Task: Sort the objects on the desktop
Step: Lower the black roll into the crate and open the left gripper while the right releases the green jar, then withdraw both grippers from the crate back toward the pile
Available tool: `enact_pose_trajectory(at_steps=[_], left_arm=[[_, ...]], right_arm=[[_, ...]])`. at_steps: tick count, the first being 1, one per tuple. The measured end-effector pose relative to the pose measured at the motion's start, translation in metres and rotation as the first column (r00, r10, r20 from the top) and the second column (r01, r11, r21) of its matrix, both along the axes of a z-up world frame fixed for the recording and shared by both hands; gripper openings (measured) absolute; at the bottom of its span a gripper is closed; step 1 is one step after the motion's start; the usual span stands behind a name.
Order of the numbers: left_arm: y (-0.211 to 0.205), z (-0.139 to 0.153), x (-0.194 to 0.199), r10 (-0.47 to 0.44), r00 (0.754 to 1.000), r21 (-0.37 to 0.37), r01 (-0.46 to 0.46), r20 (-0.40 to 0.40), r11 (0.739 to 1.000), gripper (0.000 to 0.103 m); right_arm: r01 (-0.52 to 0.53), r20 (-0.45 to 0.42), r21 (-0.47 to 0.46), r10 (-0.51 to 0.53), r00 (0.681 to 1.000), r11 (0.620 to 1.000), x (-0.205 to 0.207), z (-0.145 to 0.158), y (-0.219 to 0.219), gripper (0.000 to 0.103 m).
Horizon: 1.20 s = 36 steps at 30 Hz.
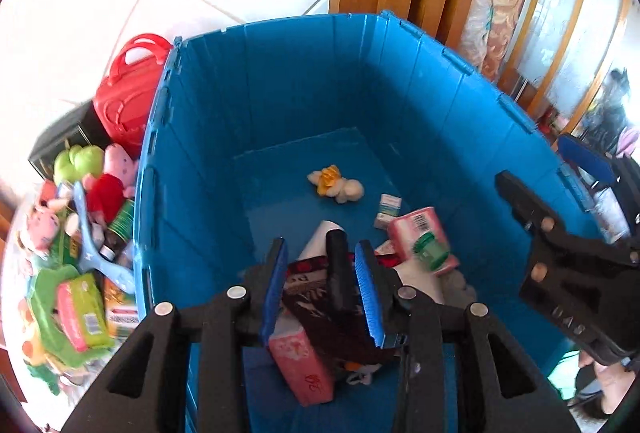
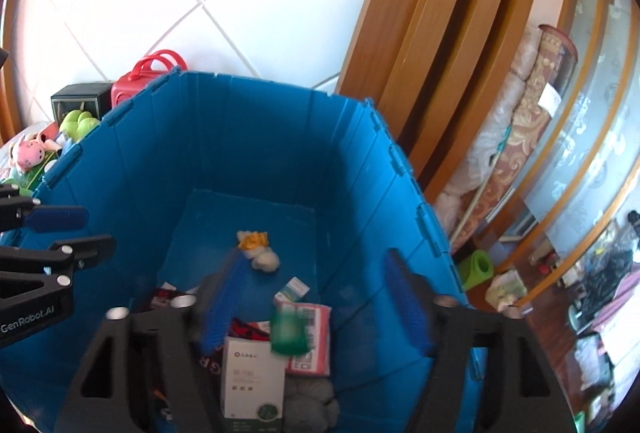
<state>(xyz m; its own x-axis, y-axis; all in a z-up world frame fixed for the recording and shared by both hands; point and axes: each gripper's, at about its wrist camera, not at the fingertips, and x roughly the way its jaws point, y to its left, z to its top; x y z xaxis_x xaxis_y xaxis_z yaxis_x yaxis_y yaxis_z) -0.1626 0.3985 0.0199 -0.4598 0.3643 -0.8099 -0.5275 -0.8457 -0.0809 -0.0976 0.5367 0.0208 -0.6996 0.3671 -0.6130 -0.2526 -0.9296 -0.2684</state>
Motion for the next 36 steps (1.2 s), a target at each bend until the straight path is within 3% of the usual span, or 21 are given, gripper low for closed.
enact_pose_trajectory(at_steps=[4,9,13,16,20,26,30,34,36], left_arm=[[-0.019,0.007,0.015,0.033,0.999,0.05,-0.032,-0.032,0.998,0.034],[-0.044,0.02,0.049,0.083,0.979,0.093,-0.067,-0.188,0.993,0.034],[-0.069,0.032,0.078,0.148,0.936,0.121,-0.115,-0.319,0.986,0.034],[-0.091,0.037,0.091,0.195,0.911,0.141,-0.153,-0.362,0.978,0.034],[-0.128,0.037,0.097,0.255,0.901,0.174,-0.204,-0.35,0.963,0.034],[-0.191,0.024,0.099,0.352,0.867,0.136,-0.325,-0.353,0.936,0.034],[-0.25,0.011,0.1,0.444,0.83,0.164,-0.412,-0.339,0.896,0.034],[-0.321,-0.003,0.102,0.539,0.774,0.193,-0.504,-0.33,0.842,0.034],[-0.357,-0.013,0.099,0.567,0.766,0.201,-0.53,-0.305,0.824,0.034]], right_arm=[[0.01,-0.038,0.028,-0.009,0.999,1.0,0.013,0.008,-0.009,0.103],[-0.007,-0.089,0.005,0.007,0.996,1.0,0.032,0.016,-0.016,0.103],[-0.048,-0.138,-0.042,0.041,0.99,0.998,0.05,0.024,-0.033,0.103],[-0.09,-0.179,-0.063,0.077,0.981,0.994,0.061,0.028,-0.053,0.103],[-0.168,-0.201,-0.099,0.145,0.969,0.981,0.068,0.028,-0.089,0.103],[-0.298,-0.208,-0.114,0.271,0.94,0.948,0.057,0.028,-0.154,0.103],[-0.382,-0.214,-0.12,0.352,0.911,0.916,0.049,0.029,-0.207,0.103],[-0.474,-0.218,-0.111,0.444,0.869,0.874,0.042,0.028,-0.268,0.103],[-0.508,-0.207,-0.112,0.48,0.852,0.854,0.036,0.023,-0.298,0.103]])
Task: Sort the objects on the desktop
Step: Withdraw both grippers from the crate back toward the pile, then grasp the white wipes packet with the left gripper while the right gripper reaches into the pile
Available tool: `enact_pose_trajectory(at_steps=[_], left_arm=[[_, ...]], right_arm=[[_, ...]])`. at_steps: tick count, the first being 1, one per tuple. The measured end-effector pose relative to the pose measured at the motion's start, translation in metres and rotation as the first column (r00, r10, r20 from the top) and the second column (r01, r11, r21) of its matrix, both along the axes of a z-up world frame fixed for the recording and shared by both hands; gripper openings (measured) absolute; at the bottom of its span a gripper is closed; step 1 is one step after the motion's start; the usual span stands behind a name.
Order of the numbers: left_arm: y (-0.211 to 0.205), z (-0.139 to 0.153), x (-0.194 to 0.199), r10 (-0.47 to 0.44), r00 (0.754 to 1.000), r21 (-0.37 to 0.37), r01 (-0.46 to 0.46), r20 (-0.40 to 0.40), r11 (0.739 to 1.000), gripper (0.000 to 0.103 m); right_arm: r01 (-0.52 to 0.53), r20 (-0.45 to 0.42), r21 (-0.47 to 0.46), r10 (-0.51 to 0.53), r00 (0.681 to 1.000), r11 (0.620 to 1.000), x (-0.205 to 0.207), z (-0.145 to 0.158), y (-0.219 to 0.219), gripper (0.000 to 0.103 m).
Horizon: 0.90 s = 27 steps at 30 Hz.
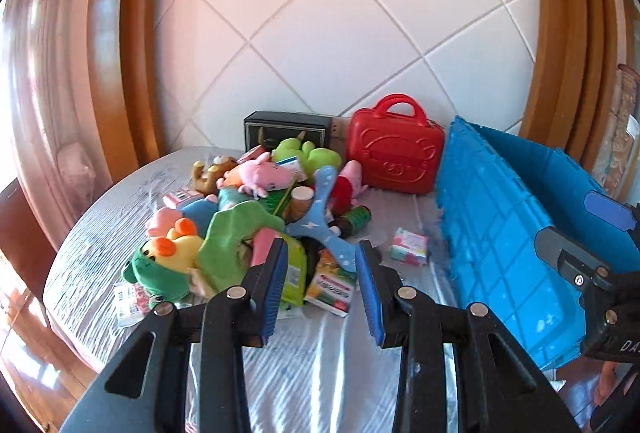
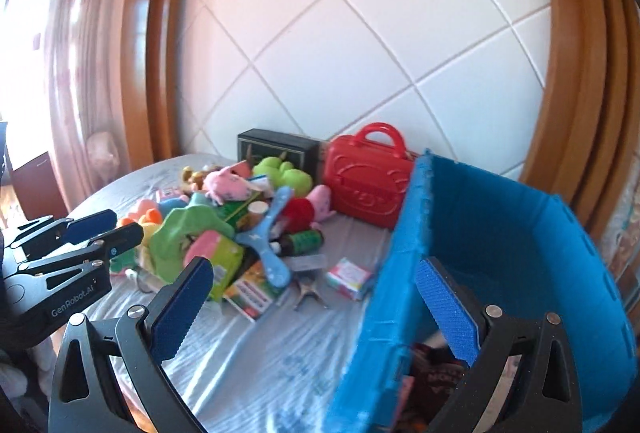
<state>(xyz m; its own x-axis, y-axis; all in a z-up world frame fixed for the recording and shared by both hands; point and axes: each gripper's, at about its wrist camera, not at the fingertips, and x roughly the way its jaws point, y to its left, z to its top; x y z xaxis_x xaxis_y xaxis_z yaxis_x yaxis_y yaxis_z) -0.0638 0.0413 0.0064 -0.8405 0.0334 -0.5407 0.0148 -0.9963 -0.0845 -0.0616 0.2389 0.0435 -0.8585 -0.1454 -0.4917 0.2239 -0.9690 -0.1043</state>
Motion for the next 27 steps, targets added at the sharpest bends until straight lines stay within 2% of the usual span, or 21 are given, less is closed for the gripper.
enact_pose_trajectory(at_steps=[3,6,10,15,20,22,25,27], left_arm=[[-0.062,-0.026,-0.013,0.042,0.995,0.016,-0.044,0.087,0.999,0.036],[-0.118,-0.054,-0.024,0.077,0.985,-0.026,-0.074,0.155,0.997,0.036],[-0.201,-0.095,-0.04,0.129,0.951,-0.039,-0.123,0.282,0.992,0.036],[-0.279,-0.137,-0.048,0.156,0.92,-0.034,-0.154,0.359,0.987,0.036],[-0.326,-0.183,-0.063,0.157,0.895,0.015,-0.179,0.418,0.984,0.036],[-0.338,-0.206,-0.072,0.151,0.876,0.047,-0.194,0.458,0.98,0.036],[-0.345,-0.235,-0.081,0.156,0.852,0.063,-0.216,0.5,0.974,0.036],[-0.344,-0.247,-0.087,0.149,0.846,0.069,-0.213,0.512,0.975,0.036]], right_arm=[[-0.053,0.039,-0.011,0.053,0.998,0.999,-0.015,-0.016,-0.049,0.103],[-0.084,0.1,-0.016,0.085,0.991,0.996,-0.038,-0.041,-0.103,0.103],[-0.09,0.193,-0.027,0.093,0.977,0.996,-0.069,-0.077,-0.167,0.103],[-0.051,0.309,-0.043,0.062,0.949,0.998,-0.107,-0.128,-0.219,0.103],[-0.003,0.421,-0.045,0.022,0.907,0.999,-0.128,-0.178,-0.244,0.103],[-0.002,0.46,-0.038,0.019,0.888,0.999,-0.132,-0.197,-0.248,0.103],[-0.011,0.514,-0.038,0.029,0.858,0.999,-0.138,-0.226,-0.255,0.103],[-0.009,0.544,-0.041,0.03,0.839,0.999,-0.142,-0.242,-0.259,0.103]])
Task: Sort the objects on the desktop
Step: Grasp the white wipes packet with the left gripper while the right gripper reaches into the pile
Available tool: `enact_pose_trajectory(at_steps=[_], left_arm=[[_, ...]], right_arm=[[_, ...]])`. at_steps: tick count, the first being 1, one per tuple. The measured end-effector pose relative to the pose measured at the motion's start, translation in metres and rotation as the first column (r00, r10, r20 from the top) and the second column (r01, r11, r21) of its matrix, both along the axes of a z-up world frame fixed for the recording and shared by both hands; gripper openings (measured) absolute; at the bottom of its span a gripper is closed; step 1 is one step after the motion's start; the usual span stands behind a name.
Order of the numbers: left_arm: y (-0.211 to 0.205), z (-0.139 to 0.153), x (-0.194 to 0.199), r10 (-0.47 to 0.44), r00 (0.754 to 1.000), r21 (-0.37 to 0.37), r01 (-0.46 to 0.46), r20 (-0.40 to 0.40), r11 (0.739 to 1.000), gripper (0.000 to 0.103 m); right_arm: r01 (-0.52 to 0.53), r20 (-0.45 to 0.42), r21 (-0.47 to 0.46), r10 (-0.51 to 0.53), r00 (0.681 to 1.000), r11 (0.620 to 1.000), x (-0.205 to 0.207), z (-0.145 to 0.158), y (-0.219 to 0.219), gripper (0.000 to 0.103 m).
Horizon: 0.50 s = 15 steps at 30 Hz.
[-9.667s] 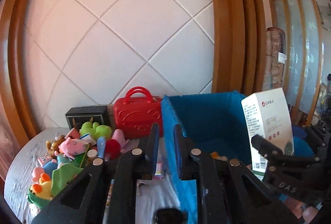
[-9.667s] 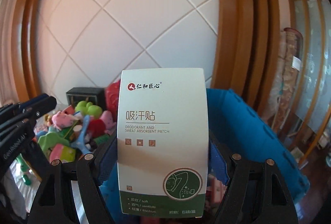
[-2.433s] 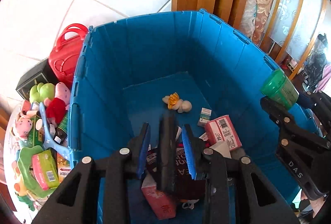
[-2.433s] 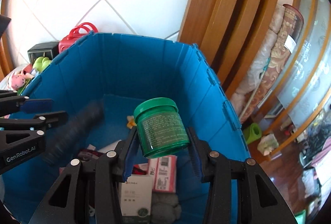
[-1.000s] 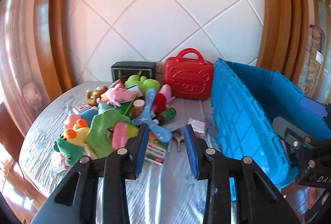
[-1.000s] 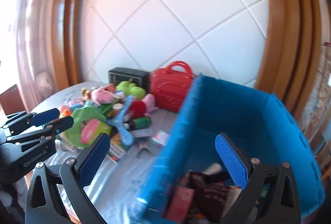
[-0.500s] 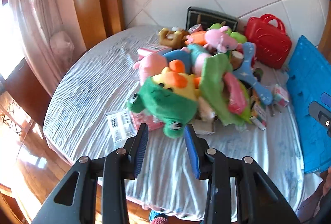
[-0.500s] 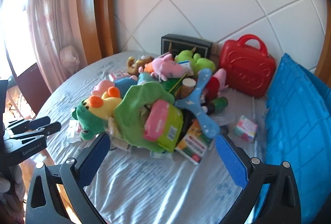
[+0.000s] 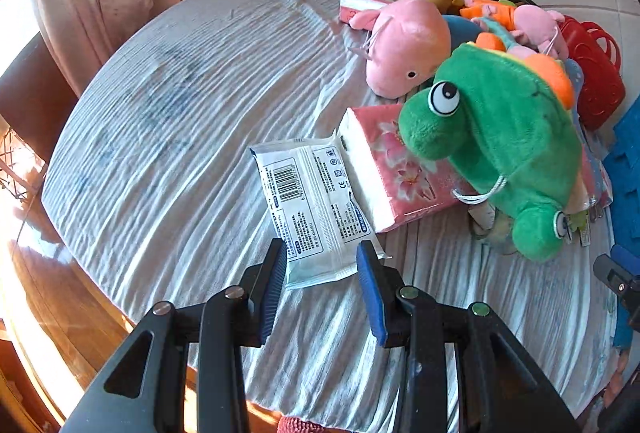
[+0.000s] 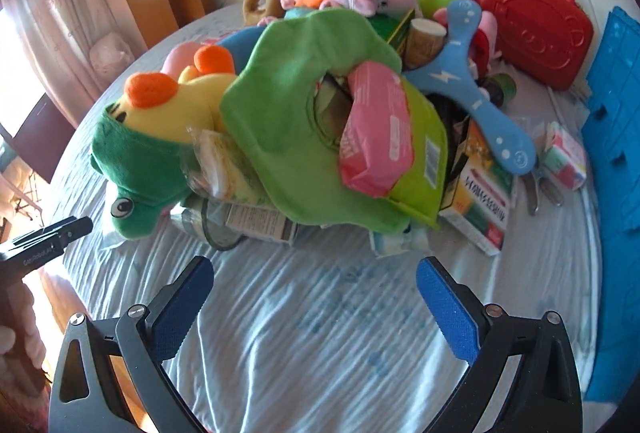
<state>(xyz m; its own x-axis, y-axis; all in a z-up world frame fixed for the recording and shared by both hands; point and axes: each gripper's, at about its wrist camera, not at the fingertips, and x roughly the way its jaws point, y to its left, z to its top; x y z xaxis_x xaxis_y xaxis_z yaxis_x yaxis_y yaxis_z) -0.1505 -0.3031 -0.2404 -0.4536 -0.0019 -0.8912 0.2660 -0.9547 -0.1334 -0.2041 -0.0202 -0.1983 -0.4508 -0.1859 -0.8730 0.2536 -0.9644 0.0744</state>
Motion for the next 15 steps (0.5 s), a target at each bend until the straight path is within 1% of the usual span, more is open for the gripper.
enact_pose_trajectory(at_steps=[3,6,8,9,10,12,14,15], left_arm=[[0.003,-0.013,-0.015,-0.013,1.0,0.018,0.012,0.014,1.0,0.036],[0.01,-0.027,-0.032,-0.04,0.998,0.01,0.039,0.044,0.999,0.036],[0.017,-0.027,-0.038,-0.051,0.998,-0.07,0.053,0.028,0.996,0.036],[0.019,-0.028,-0.042,-0.06,0.998,-0.095,0.063,0.032,0.993,0.036],[0.019,-0.03,-0.045,-0.062,0.998,-0.11,0.065,0.032,0.992,0.039],[0.016,-0.032,-0.05,-0.056,0.998,-0.135,0.059,0.03,0.989,0.048],[0.01,-0.04,-0.058,-0.044,0.997,-0.158,0.053,0.062,0.986,0.07],[0.006,-0.046,-0.061,-0.042,0.996,-0.143,0.052,0.078,0.988,0.072]], right_arm=[[-0.006,0.027,0.007,0.005,1.0,1.0,-0.003,-0.02,-0.006,0.101],[-0.002,0.044,-0.002,0.002,0.999,1.0,-0.008,-0.031,-0.009,0.098],[-0.005,0.048,-0.02,0.006,0.999,1.0,-0.012,-0.038,-0.014,0.097],[-0.005,0.048,-0.025,0.006,0.999,1.0,-0.014,-0.04,-0.017,0.097],[-0.007,0.049,-0.033,0.008,0.999,0.999,-0.017,-0.042,-0.02,0.097],[-0.009,0.05,-0.055,0.012,0.999,0.998,-0.022,-0.047,-0.027,0.097],[-0.001,0.044,-0.055,0.003,0.999,0.998,-0.028,-0.051,-0.034,0.097],[0.006,0.043,-0.058,-0.004,0.999,0.998,-0.031,-0.054,-0.036,0.097]])
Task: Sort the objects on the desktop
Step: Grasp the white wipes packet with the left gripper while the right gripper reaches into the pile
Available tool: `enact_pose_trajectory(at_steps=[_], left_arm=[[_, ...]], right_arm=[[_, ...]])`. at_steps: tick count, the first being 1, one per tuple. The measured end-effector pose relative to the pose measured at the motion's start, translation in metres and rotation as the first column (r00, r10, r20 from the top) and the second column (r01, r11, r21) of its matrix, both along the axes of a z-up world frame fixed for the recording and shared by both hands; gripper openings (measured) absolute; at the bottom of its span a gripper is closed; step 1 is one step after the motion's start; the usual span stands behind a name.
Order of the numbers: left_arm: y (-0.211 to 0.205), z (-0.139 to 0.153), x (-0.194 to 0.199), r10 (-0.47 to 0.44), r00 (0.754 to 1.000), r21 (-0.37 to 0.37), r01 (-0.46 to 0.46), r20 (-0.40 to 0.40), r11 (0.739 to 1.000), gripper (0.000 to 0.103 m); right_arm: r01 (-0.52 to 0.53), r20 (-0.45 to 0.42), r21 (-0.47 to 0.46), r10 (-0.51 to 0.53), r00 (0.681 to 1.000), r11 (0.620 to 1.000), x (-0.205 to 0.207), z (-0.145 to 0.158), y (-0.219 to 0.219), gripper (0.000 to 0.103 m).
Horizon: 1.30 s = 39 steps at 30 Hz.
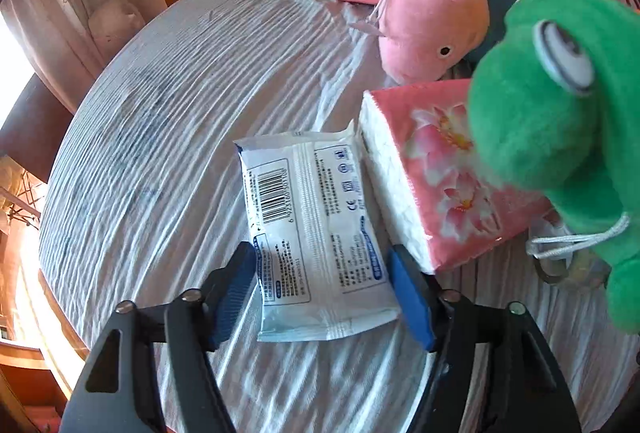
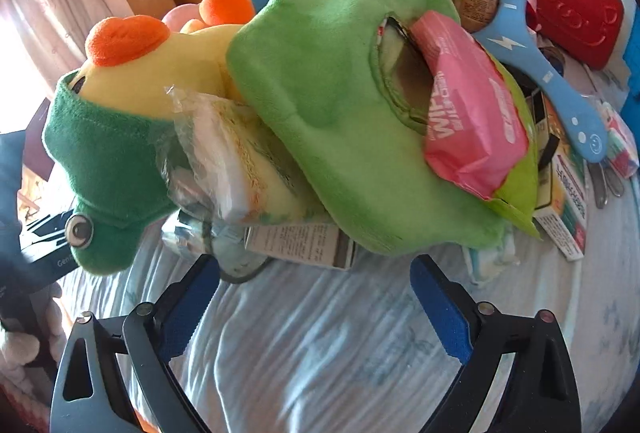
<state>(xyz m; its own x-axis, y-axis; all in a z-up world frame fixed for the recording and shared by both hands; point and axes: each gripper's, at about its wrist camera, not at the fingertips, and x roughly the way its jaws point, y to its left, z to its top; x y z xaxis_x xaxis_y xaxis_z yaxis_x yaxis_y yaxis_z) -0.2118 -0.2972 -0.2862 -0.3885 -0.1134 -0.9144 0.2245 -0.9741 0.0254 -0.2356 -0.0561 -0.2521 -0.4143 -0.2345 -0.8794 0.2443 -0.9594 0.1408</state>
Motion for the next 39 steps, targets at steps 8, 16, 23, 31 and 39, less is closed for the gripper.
enact_pose_trajectory(at_steps=[8,16,23,31,39], left_arm=[[-0.01,-0.007,-0.002,-0.032,0.999,0.041,0.033,-0.039,0.999,0.079],[-0.008,-0.01,0.0,-0.046,0.998,0.041,0.049,-0.053,0.998,0.082],[-0.011,-0.003,0.009,-0.046,0.996,0.049,0.05,-0.076,0.998,0.055],[-0.008,0.002,0.032,-0.046,0.996,0.06,0.051,-0.08,0.997,0.053],[-0.004,0.014,0.042,-0.064,0.992,0.073,0.072,-0.105,0.995,0.053]], right_arm=[[0.038,0.037,0.037,-0.039,0.999,0.999,-0.015,-0.032,-0.009,0.078],[0.031,0.061,0.04,-0.034,0.998,0.999,-0.003,-0.027,0.003,0.084],[-0.002,0.041,0.099,-0.002,0.999,0.995,0.012,-0.015,0.012,0.04],[0.036,0.027,0.092,-0.038,0.999,0.995,0.025,0.005,0.034,0.05],[-0.017,0.031,-0.048,0.018,0.999,0.999,0.04,0.03,0.019,0.076]])
